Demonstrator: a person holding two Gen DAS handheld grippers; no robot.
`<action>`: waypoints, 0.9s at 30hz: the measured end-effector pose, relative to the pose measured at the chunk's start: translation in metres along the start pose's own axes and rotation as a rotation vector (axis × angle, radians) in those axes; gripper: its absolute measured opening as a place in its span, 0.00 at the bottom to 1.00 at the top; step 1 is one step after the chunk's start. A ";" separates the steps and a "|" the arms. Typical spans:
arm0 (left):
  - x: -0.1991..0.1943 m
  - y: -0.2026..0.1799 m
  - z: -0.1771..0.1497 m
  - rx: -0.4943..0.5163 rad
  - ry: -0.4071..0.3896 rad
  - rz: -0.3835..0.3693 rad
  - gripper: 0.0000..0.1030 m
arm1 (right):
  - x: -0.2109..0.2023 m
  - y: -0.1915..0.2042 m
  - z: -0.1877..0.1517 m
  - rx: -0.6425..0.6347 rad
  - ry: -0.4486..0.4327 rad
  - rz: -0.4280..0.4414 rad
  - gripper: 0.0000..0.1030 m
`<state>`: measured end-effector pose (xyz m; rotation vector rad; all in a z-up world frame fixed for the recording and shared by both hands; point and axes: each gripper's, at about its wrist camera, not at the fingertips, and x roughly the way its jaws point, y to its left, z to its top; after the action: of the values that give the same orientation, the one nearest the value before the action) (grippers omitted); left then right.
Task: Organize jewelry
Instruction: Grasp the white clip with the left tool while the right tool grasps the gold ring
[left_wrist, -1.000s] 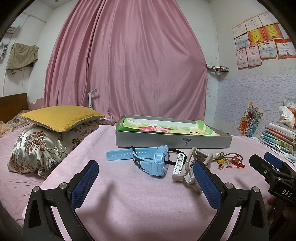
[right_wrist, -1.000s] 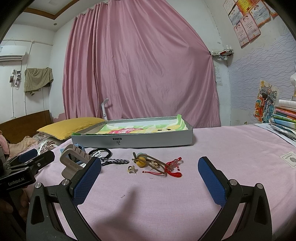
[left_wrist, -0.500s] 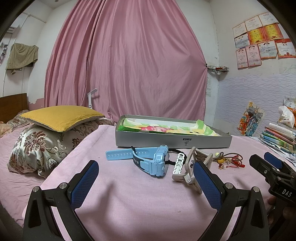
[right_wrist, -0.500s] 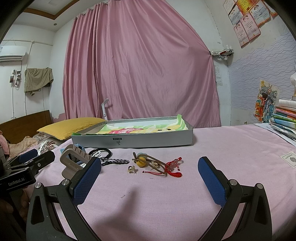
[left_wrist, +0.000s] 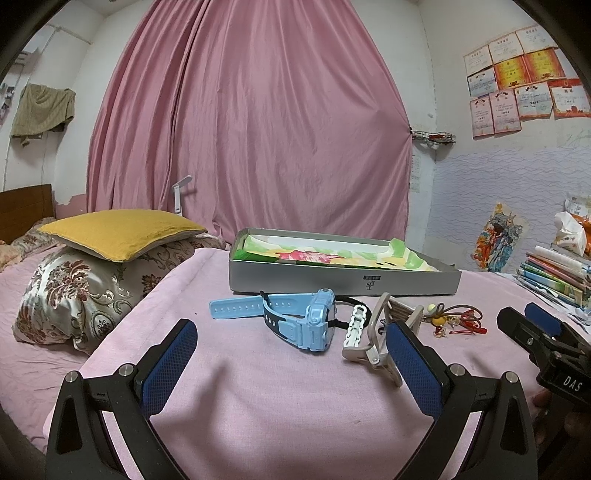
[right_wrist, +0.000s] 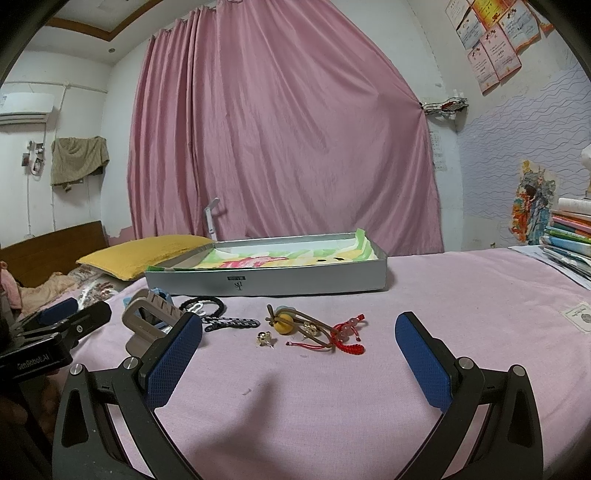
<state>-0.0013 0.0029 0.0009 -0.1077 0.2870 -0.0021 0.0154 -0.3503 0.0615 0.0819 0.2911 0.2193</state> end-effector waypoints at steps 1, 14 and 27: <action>-0.001 0.000 0.001 0.002 0.000 -0.008 0.99 | 0.002 -0.002 0.002 0.001 0.012 0.017 0.99; 0.003 -0.020 0.018 0.035 0.102 -0.199 0.99 | 0.033 -0.054 0.043 -0.013 0.287 0.090 0.98; 0.033 -0.036 0.023 0.075 0.224 -0.323 0.69 | 0.080 -0.033 0.039 -0.124 0.482 0.200 0.53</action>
<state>0.0373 -0.0307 0.0172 -0.0785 0.4899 -0.3469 0.1085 -0.3663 0.0733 -0.0670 0.7493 0.4557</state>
